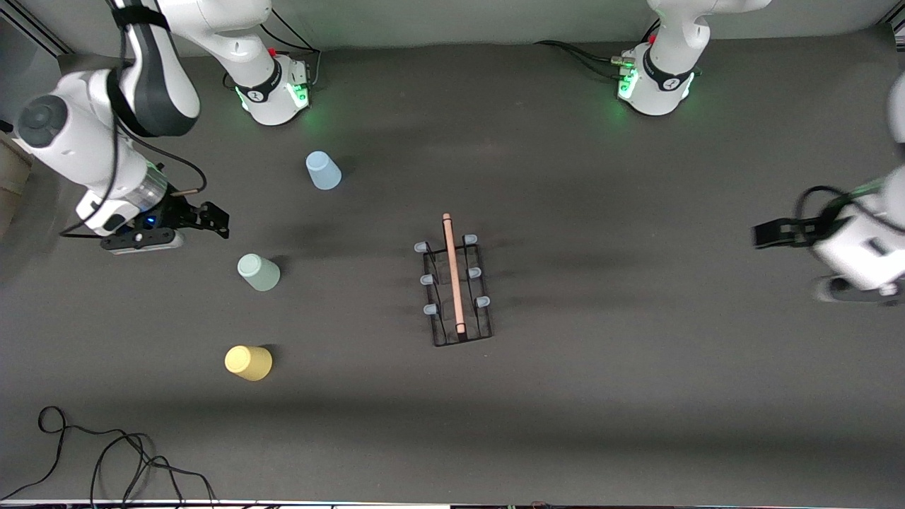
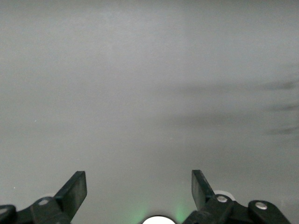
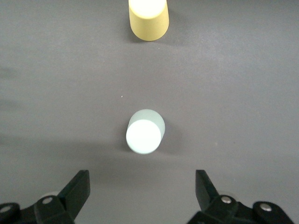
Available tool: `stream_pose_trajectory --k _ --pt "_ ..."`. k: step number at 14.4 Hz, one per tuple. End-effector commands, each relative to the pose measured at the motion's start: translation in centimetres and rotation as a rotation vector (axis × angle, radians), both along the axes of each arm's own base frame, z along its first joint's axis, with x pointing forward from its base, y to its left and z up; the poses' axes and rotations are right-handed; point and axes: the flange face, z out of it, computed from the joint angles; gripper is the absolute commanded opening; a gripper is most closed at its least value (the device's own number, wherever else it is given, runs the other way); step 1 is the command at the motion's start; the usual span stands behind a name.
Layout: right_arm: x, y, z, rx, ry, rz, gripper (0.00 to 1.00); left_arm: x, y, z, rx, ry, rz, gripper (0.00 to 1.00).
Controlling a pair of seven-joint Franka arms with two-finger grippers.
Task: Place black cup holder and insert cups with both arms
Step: 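Grasp the pale green cup with the right gripper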
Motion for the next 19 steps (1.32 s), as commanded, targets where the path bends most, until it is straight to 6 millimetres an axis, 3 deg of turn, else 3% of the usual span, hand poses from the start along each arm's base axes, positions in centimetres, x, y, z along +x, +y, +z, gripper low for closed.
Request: stream_pose_trajectory --k 1,3,7,9,13,16,17,19 --pt "0.6 0.0 -5.3 -0.006 -0.029 0.015 1.00 -2.3 0.7 0.0 -0.016 0.016 -0.021 0.99" --pt "1.3 0.4 -8.3 -0.011 -0.050 0.020 1.00 -3.2 1.5 -0.5 -0.020 -0.004 -0.026 0.99" --pt "1.4 0.5 -13.1 -0.017 -0.069 0.024 1.00 -5.4 0.3 -1.8 -0.042 -0.055 -0.043 0.99" --pt "1.4 1.3 -14.6 -0.019 -0.067 0.041 1.00 -5.6 -0.1 -1.7 -0.040 -0.058 -0.052 0.99" --pt "0.5 1.5 -15.6 -0.020 -0.033 0.046 1.00 -5.7 -0.1 -1.8 -0.041 -0.044 -0.056 0.99" --pt "0.4 1.4 -15.8 -0.021 -0.012 0.045 0.50 -5.7 -0.3 -1.7 -0.041 -0.047 -0.060 0.99" --pt "0.4 1.4 -15.6 -0.021 -0.005 0.046 0.39 -5.7 -0.3 -1.7 -0.043 -0.049 -0.059 0.99" --pt "0.7 1.4 -14.4 -0.020 -0.008 0.046 0.35 -5.7 -0.2 -1.7 -0.043 -0.049 -0.058 0.99"
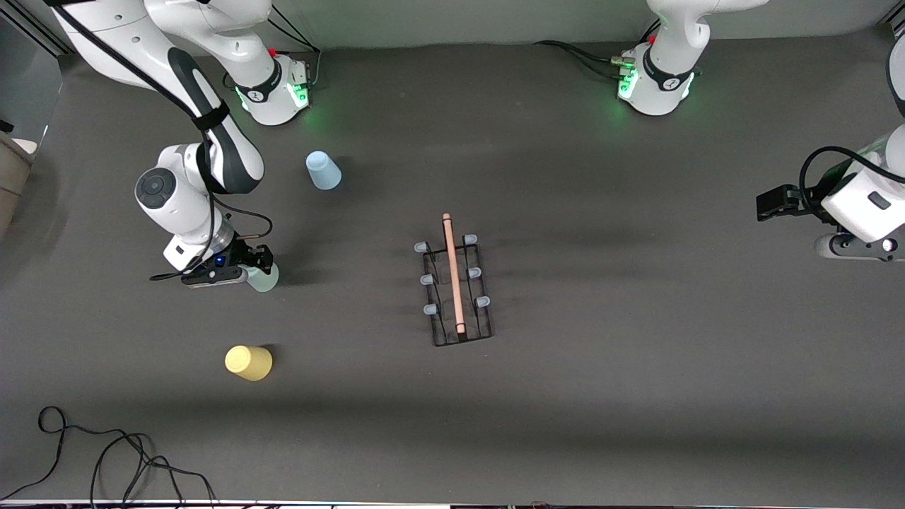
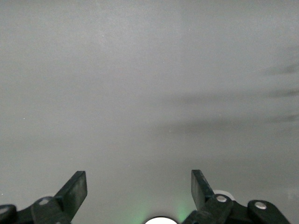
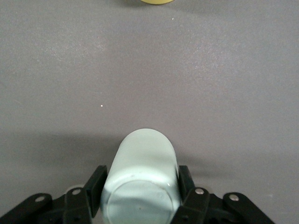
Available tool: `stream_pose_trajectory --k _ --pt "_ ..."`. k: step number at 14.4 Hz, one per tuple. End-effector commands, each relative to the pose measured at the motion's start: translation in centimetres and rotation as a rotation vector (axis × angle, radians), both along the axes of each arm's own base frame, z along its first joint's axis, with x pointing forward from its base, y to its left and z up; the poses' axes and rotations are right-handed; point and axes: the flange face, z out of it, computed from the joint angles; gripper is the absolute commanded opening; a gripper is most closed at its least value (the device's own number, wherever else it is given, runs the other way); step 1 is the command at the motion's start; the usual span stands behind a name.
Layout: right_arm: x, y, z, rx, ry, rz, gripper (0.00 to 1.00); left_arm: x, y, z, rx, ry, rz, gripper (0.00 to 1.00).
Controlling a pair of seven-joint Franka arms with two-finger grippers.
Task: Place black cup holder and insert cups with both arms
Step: 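Grasp the pale green cup with the right gripper, then carry the green cup with the right gripper over the rack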
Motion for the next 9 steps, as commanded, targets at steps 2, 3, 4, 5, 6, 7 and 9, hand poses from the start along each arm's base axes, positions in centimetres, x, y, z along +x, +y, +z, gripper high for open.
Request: stream_pose_trajectory --k 2,3,4,5,6,7,9 --pt "2.0 0.2 6.1 0.005 0.002 0.012 0.35 -0.7 0.0 0.4 -0.011 -0.017 -0.012 0.99" --pt "3.6 0.4 9.4 0.007 0.025 0.011 0.35 -0.7 0.2 0.4 -0.011 -0.017 -0.009 0.99" --pt "5.4 1.0 12.9 0.007 0.071 0.014 0.35 -0.6 0.4 0.5 -0.013 -0.020 -0.006 0.99" --pt "6.8 1.8 16.2 0.005 0.130 0.005 0.35 -0.6 0.5 0.5 -0.013 -0.020 -0.005 0.99" --pt "7.9 3.9 18.7 0.000 0.165 -0.001 0.35 -0.6 0.4 0.5 -0.013 -0.020 -0.008 0.99" --pt "8.3 5.8 20.4 -0.004 0.175 -0.030 0.35 -0.6 0.4 0.5 -0.013 -0.020 -0.006 1.00" --pt "7.6 11.7 21.7 -0.006 0.162 -0.087 0.35 -0.6 0.5 0.6 -0.013 -0.021 -0.005 1.00"
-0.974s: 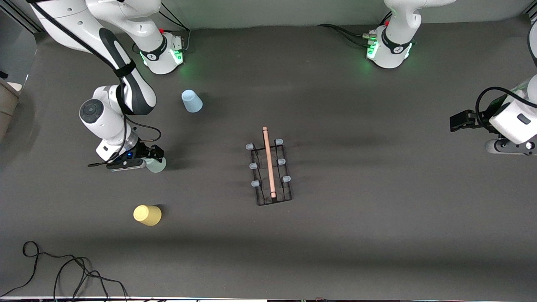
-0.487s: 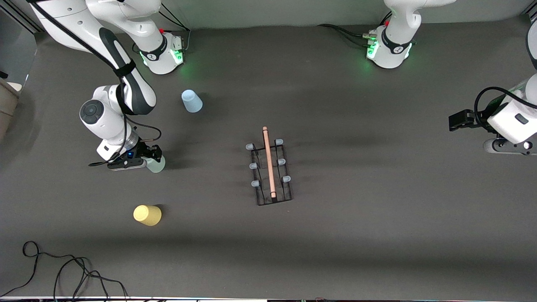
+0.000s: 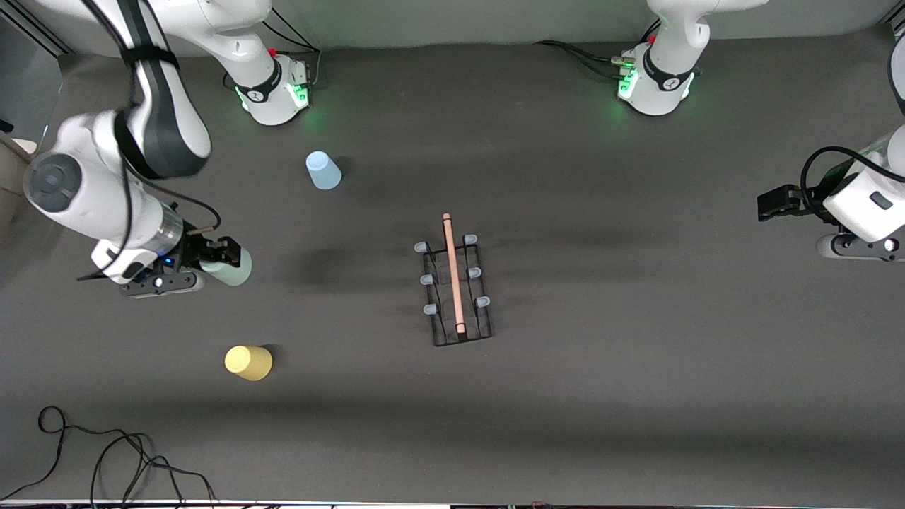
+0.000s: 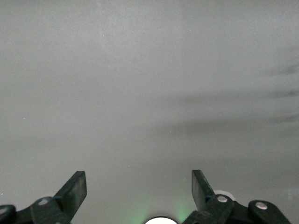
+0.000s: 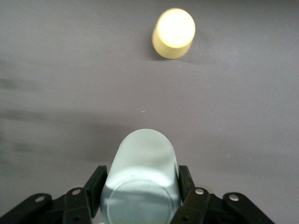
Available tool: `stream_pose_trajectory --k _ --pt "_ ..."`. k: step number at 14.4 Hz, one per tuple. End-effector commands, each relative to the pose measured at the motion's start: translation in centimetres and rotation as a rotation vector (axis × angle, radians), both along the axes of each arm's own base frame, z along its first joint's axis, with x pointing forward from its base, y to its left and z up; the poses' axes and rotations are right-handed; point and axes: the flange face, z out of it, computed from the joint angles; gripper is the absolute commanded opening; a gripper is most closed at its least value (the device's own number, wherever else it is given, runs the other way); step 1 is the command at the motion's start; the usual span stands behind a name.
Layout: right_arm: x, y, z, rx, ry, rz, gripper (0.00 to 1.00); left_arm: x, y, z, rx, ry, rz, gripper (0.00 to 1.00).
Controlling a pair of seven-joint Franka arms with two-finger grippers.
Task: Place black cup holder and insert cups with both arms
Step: 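Carry the green cup with the right gripper over the rack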
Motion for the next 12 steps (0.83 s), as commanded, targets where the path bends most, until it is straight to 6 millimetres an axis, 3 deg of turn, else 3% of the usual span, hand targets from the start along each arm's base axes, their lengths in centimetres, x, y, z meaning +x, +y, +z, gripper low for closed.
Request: stream_pose_trajectory --k 1,5,7,8,10,12 --pt "-0.4 9.1 0.4 -0.015 0.005 -0.082 0.35 -0.7 0.4 0.6 -0.012 -0.019 -0.007 1.00" --pt "-3.3 24.5 -0.3 -0.002 -0.003 -0.262 0.35 -0.7 0.1 0.6 -0.015 -0.020 -0.020 1.00" --pt "-4.9 30.1 -1.1 -0.006 -0.008 -0.312 0.35 -0.7 0.5 0.6 -0.016 -0.018 -0.018 1.00" --pt "-5.7 32.3 -1.2 -0.002 -0.014 -0.335 0.35 -0.7 0.7 0.6 -0.017 -0.016 -0.023 1.00" --pt "-6.8 34.6 -1.7 0.009 -0.029 -0.354 0.35 -0.7 0.7 0.6 -0.017 -0.016 -0.023 1.00" --pt "-6.8 35.0 -2.7 0.015 -0.043 -0.354 0.35 -0.7 0.7 0.5 -0.017 -0.015 -0.023 1.00"
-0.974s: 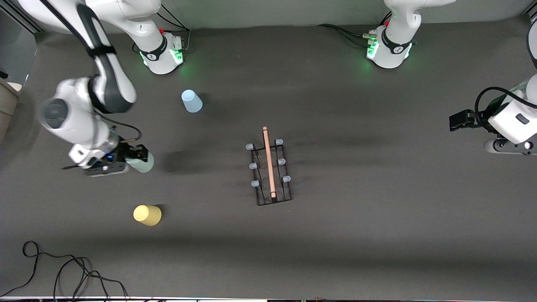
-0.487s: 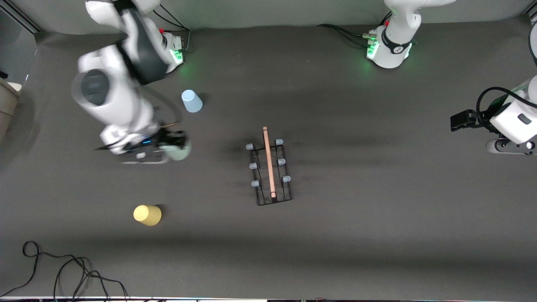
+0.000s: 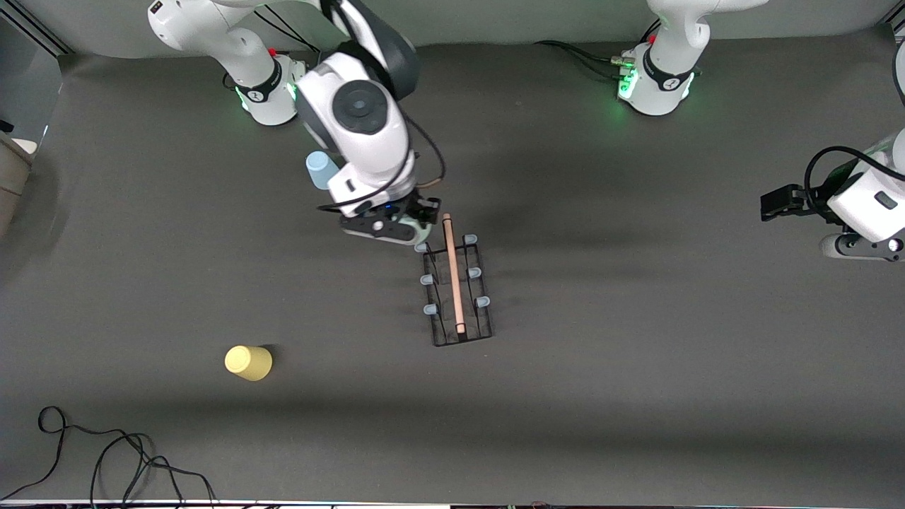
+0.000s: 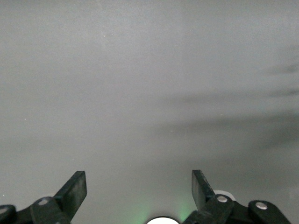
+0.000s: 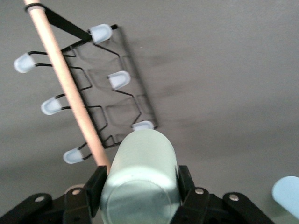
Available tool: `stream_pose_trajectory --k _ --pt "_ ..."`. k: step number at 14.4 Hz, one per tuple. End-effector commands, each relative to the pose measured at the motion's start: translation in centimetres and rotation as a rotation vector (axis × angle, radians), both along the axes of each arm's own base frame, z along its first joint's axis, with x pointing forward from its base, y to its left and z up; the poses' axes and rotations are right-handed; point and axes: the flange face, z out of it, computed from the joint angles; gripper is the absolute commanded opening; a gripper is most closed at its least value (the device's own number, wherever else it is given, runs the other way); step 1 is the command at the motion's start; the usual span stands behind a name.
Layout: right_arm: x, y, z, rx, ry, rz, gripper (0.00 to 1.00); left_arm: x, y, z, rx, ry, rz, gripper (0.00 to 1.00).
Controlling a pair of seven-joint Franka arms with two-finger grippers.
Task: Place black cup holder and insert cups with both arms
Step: 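Carry the green cup with the right gripper over the rack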
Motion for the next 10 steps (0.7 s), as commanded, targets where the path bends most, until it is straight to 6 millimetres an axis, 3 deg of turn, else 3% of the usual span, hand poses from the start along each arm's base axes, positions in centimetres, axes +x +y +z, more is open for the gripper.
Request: stream_pose_trajectory --k 1,6,10 --pt "1.3 0.1 -0.8 0.013 -0.017 -0.036 0.35 -0.7 0.2 0.5 -0.013 -0.015 -0.015 1.00" --pt "1.6 0.0 -2.6 0.031 -0.044 -0.043 0.35 -0.7 0.1 0.5 -0.013 -0.015 -0.017 1.00" --pt "1.6 0.0 -5.9 0.016 -0.035 -0.041 0.35 -0.7 0.1 0.5 -0.013 -0.014 -0.016 1.00"
